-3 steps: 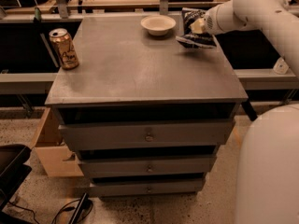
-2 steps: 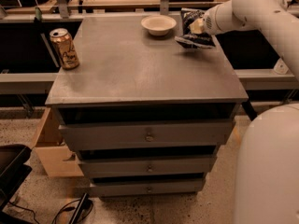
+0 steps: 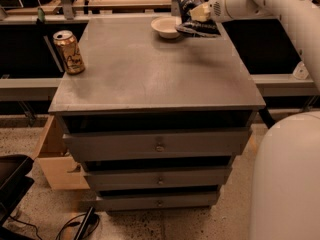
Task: Move blue chip bag near orange can
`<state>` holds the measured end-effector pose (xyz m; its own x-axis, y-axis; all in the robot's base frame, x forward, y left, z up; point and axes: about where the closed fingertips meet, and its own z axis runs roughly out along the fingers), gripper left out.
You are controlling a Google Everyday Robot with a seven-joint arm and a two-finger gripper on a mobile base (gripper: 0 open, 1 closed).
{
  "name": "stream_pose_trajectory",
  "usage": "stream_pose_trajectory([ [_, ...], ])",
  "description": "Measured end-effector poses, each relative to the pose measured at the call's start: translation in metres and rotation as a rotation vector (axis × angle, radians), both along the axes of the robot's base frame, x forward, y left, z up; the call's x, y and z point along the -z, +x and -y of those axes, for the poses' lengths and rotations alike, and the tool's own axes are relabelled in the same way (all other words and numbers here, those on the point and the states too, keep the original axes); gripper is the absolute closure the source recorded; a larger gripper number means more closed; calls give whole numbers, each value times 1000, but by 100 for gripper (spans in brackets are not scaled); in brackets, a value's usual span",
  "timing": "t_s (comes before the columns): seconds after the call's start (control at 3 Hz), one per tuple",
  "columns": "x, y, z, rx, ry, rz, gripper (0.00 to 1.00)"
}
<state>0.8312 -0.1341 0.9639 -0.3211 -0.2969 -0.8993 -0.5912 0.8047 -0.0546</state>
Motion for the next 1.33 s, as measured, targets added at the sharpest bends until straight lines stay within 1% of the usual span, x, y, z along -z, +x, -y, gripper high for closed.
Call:
stream_pose_trajectory([
  [0.33, -20, -16, -43, -144, 9, 38, 100],
  [0.67, -33, -44, -85, -297, 7, 73, 100],
  [1.0, -41, -78, -120, -471, 23, 92, 100],
  [1.33, -41, -78, -120, -471, 23, 92, 100],
])
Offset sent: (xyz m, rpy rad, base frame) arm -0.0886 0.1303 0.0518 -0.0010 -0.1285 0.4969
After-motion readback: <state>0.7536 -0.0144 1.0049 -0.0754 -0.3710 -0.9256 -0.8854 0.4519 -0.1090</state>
